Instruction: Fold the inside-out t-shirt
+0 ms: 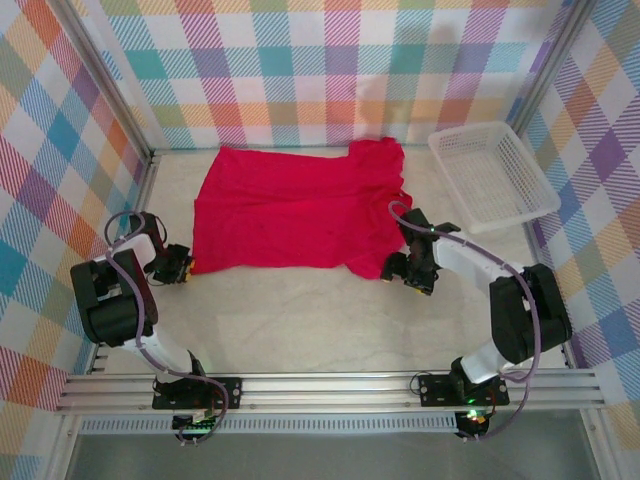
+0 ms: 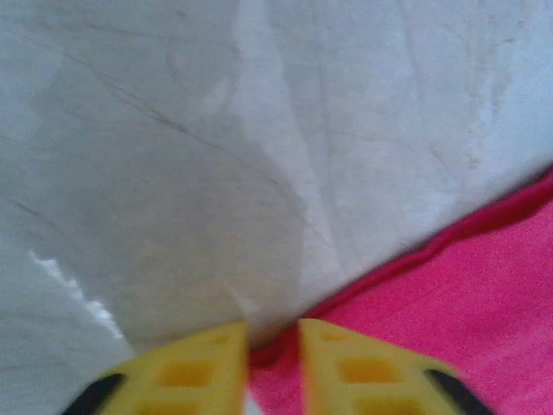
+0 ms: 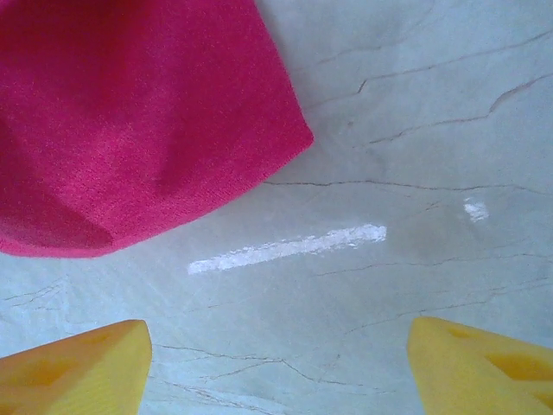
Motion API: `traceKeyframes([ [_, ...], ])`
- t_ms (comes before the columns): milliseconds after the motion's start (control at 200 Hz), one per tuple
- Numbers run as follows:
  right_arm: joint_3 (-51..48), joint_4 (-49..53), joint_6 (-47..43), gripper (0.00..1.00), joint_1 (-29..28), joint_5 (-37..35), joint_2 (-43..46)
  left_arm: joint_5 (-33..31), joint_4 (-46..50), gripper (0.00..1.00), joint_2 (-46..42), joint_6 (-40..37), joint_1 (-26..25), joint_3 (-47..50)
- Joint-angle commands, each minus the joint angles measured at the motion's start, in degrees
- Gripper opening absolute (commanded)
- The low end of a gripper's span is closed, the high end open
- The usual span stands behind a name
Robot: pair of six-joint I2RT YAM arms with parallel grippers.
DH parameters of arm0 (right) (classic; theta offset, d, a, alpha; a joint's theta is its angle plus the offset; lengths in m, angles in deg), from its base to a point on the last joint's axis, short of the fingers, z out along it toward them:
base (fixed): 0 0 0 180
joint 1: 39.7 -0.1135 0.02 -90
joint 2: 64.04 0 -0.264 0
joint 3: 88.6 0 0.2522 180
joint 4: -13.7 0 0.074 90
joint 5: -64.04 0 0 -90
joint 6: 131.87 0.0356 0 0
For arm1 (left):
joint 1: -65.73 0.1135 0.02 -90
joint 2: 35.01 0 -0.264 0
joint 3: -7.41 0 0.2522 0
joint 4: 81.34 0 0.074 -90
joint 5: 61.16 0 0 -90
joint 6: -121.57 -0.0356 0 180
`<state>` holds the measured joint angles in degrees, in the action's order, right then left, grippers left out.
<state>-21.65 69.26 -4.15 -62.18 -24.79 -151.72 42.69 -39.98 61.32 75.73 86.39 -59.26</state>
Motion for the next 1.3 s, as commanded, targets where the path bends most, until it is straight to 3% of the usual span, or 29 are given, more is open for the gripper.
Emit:
traceKeyframes([
  [0, 0.0, -5.2, 1.6, 0.77, 0.2, 3.2, -1.5, 3.2, -7.5, 0.03, 3.0, 1.5, -0.7, 0.7],
  [300, 5.5, -11.3, 1.9, 0.52, 0.3, 1.6, -10.4, -0.3, -0.5, 0.00, -6.3, -0.7, -1.3, -1.9],
  [405, 8.3, -10.7, -0.5, 0.29, 0.2, -0.3, -12.6, -0.8, 1.2, 0.00, -9.4, -1.2, -1.2, -2.0],
  [445, 9.3, -9.8, -1.2, 0.14, 0.2, -0.4, -13.0, -1.1, 1.8, 0.00, -10.2, -1.4, -1.2, -2.2],
  [505, 10.7, -7.4, -1.4, 0.00, 0.2, 0.0, -12.8, -0.8, 2.8, 0.00, -11.3, -1.8, -1.2, -2.8],
  [765, 10.2, 12.4, 2.9, 0.00, -0.5, 7.3, 3.6, -0.8, 8.9, 0.00, -18.0, -4.2, -1.2, -6.4],
  [855, 9.8, 15.0, 4.7, 0.00, -0.7, 9.3, 12.4, -1.8, 10.1, 0.00, -20.3, -5.0, -1.3, -8.1],
  [925, 12.5, 16.2, 5.1, 0.00, -0.6, 8.5, 14.5, -1.7, 9.4, 0.00, -21.1, -4.5, -1.5, -8.6],
  [1160, 25.9, 13.4, 3.5, 0.00, 0.3, 11.2, -4.4, -3.2, 8.8, 0.00, -16.8, -5.1, -6.0, -8.7],
  [1295, 44.6, 12.5, 1.7, 0.03, 2.0, 12.2, -22.5, -4.3, 7.9, 0.00, -14.0, -5.2, -6.8, -8.6],
])
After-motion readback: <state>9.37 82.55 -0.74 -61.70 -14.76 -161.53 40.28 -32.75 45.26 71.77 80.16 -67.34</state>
